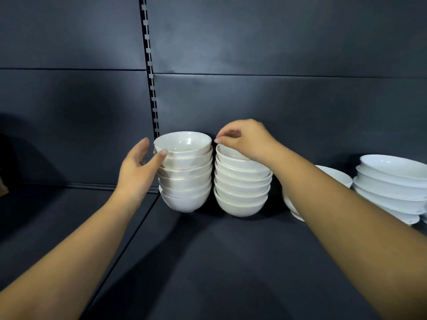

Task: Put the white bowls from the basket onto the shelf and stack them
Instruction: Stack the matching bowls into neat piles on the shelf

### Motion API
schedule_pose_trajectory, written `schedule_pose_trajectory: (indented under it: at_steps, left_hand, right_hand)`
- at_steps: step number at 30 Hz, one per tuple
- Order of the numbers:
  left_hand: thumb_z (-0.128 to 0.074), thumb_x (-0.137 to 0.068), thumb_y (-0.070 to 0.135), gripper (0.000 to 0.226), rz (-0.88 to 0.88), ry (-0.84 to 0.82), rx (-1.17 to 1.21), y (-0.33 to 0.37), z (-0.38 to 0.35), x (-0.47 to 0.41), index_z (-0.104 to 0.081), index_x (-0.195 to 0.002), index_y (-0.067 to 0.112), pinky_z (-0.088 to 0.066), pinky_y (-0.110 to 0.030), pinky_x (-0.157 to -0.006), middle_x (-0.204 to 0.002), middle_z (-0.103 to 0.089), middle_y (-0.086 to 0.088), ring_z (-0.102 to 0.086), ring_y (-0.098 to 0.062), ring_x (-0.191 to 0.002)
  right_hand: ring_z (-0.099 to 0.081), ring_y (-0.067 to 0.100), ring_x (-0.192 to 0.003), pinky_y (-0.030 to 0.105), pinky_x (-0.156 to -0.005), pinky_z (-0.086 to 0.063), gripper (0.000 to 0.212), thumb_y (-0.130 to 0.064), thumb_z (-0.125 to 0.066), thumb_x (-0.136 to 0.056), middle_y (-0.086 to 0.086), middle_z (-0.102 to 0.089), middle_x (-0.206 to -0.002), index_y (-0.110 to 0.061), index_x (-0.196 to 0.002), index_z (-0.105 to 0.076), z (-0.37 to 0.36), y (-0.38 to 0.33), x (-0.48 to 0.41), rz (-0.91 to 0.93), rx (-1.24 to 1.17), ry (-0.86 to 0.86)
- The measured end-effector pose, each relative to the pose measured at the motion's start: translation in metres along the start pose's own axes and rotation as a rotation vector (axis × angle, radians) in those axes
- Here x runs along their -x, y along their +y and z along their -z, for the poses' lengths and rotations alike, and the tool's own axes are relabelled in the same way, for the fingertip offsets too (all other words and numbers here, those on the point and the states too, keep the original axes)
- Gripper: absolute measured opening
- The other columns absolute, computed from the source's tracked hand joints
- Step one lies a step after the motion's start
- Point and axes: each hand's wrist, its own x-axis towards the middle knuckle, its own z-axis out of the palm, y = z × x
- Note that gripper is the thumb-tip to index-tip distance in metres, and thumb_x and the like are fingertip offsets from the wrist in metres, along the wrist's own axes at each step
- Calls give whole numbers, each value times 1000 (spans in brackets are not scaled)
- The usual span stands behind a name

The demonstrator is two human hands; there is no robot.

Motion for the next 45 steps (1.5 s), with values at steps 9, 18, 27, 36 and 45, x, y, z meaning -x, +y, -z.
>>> schedule_pose_trajectory:
  at_steps: [9, 18, 27, 36, 45]
  left_hand:
    - [-55, -90, 15, 14, -189, -124, -21, 72, -66, 111, -63, -95, 25, -39, 1, -82, -103, -64, 9, -56, 6, -95]
    - [-60, -86, 19, 14, -204, -461, -161, 107, -188, 234, -67, -82, 30, -37, 4, -73, -76, -65, 28, -54, 23, -76]
    - [-60, -87, 22, 19, -164, -646, -200, 132, -281, 285, -60, -78, 39, -37, -5, -70, -87, -61, 24, -56, 5, -83]
    - [-58, -88, 24, 11, -248, -870, -408, 112, -398, 276, -67, -96, 23, -36, -15, -77, -87, -60, 16, -57, -7, -91]
    - [-44, -91, 45, 47, -619, -1061, -563, 80, -537, 249, -51, -129, 18, -25, -15, -103, -137, -48, 5, -41, -10, -128]
  right_hand:
    - [-57, 4, -81, 10, -71, -41, 10, -25, -64, -85, -11, -64, -79, -18, -86, -71, 87, 27, 119, 9, 121, 121]
    - [-53, 8, -78, 15, -67, -41, 16, -25, -62, -86, -4, -65, -85, -13, -89, -71, 208, 116, 285, -271, 293, 197]
    - [-60, 15, -85, 28, -81, -46, 17, -27, -63, -86, 1, -72, -94, -13, -90, -71, 281, 171, 380, -455, 359, 244]
    - [-62, 18, -96, 18, -75, -38, 21, -27, -64, -86, 6, -71, -99, -8, -91, -71, 321, 258, 409, -733, 328, 314]
    - [-53, 24, -119, 26, -90, -38, 51, -35, -66, -82, 6, -59, -126, -8, -123, -53, 363, 397, 341, -949, 138, 602]
